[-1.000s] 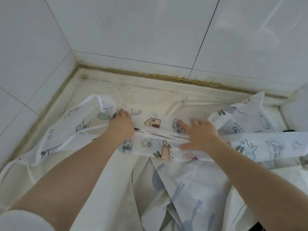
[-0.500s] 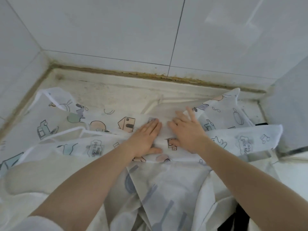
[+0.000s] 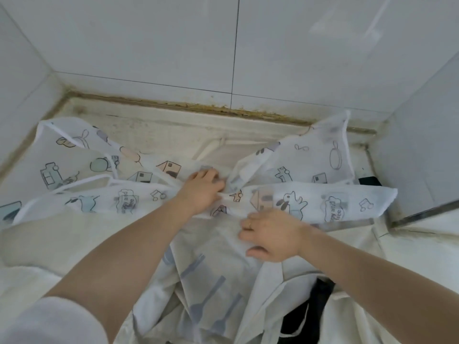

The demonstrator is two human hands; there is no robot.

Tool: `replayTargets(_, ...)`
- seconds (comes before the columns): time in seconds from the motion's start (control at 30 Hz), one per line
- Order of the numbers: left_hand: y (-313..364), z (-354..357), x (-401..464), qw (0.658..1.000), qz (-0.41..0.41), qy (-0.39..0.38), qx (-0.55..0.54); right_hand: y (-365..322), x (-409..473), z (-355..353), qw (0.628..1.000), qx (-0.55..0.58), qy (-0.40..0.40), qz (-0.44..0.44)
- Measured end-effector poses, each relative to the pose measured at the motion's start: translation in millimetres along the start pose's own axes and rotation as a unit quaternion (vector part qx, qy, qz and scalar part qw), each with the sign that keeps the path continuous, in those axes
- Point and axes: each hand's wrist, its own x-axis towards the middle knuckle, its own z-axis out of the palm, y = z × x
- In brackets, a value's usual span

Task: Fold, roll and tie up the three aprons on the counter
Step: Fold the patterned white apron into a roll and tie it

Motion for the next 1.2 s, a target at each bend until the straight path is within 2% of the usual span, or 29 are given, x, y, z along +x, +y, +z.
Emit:
replayTargets(0.07, -1.5, -8.1, 5.1, 1.0, 0.004, -0.006, 0.011, -4.8, 0.8, 14.1, 0.998, -0.002, -0.058, 0.013)
replayTargets(0.13, -6.2, -26.7, 9.8, 1.0, 0.017, 0.004, 0.015, -8.3, 9.0, 18.5, 0.991, -0.021, -0.077, 0.104)
replayTargets(0.23, -13.5, -66.2, 7.8, 0.997, 0.059, 0.034, 0.024, -8.0, 16.5, 24.7, 0.954, -0.039, -0.145, 0.259)
replayTargets(0.27, -15.3, -80.0, 4.4, 0.995, 0.081, 0.043, 0.033, -4.3, 19.9, 21.0, 0.937, -0.015, -0.173, 0.304)
replayTargets(0.37, -11.4, -108.3, -15.5, 0.991, 0.117, 0.037, 0.047, 11.2, 31.3, 22.4, 0.906, 0.045, -0.163, 0.389)
replayTargets(0.43, -6.0, -114.6, -32.4, 0.989, 0.128, 0.023, 0.071, 12.8, 35.8, 10.1, 0.88, 0.136, -0.144, 0.431)
replayTargets(0.53, 0.9, -107.2, -55.6, 0.984, 0.149, -0.004, 0.097, 5.3, 20.1, 6.5, 0.808, 0.312, -0.112, 0.487)
replayTargets(0.63, 10.1, -90.2, -65.8, 0.979, 0.168, -0.014, 0.117, -8.4, -20.9, 9.9, 0.741, 0.373, -0.152, 0.538)
replayTargets(0.7, 21.1, -77.2, -68.3, 0.974, 0.185, -0.021, 0.126, -17.1, -47.1, 7.4, 0.71, 0.374, -0.028, 0.596)
replayTargets(0.77, 33.6, -65.6, -68.0, 0.972, 0.194, -0.031, 0.129, -27.3, -68.9, -11.1, 0.654, 0.441, 0.044, 0.613)
replayTargets(0.8, 38.6, -60.9, -67.3, 0.972, 0.189, -0.04, 0.133, -29.4, -76.6, -18.9, 0.61, 0.509, 0.065, 0.603)
replayTargets(0.83, 45.6, -56.0, -67.1, 0.972, 0.184, -0.048, 0.139, -32.4, -87.6, -31.0, 0.548, 0.591, 0.093, 0.584)
replayTargets(0.9, 54.2, -46.4, -67.4, 0.97, 0.169, -0.066, 0.159, -34.9, -108.5, -44.2, 0.375, 0.743, 0.257, 0.492)
replayTargets(0.93, 56.5, -40.1, -67.8, 0.97, 0.162, -0.071, 0.169, -34.9, -118.6, -51.2, 0.318, 0.772, 0.319, 0.448)
replayTargets(1.0, 59.5, -28.8, -68.0, 0.966, 0.162, -0.066, 0.189, -31.2, -131.5, -56.2, 0.27, 0.769, 0.387, 0.431)
replayTargets(1.1, 62.3, -21.0, -69.0, 0.962, 0.18, -0.08, 0.187, -18.0, -132.1, -51.7, 0.207, 0.709, 0.452, 0.5)
replayTargets(1.17, 66.7, -18.1, -71.1, 0.969, 0.177, -0.08, 0.151, -11.1, -136.5, -45.7, 0.214, 0.666, 0.477, 0.532)
replayTargets(1.2, 67.9, -16.5, -72.0, 0.975, 0.17, -0.076, 0.119, -13.6, -139.7, -46.4, 0.225, 0.681, 0.476, 0.508)
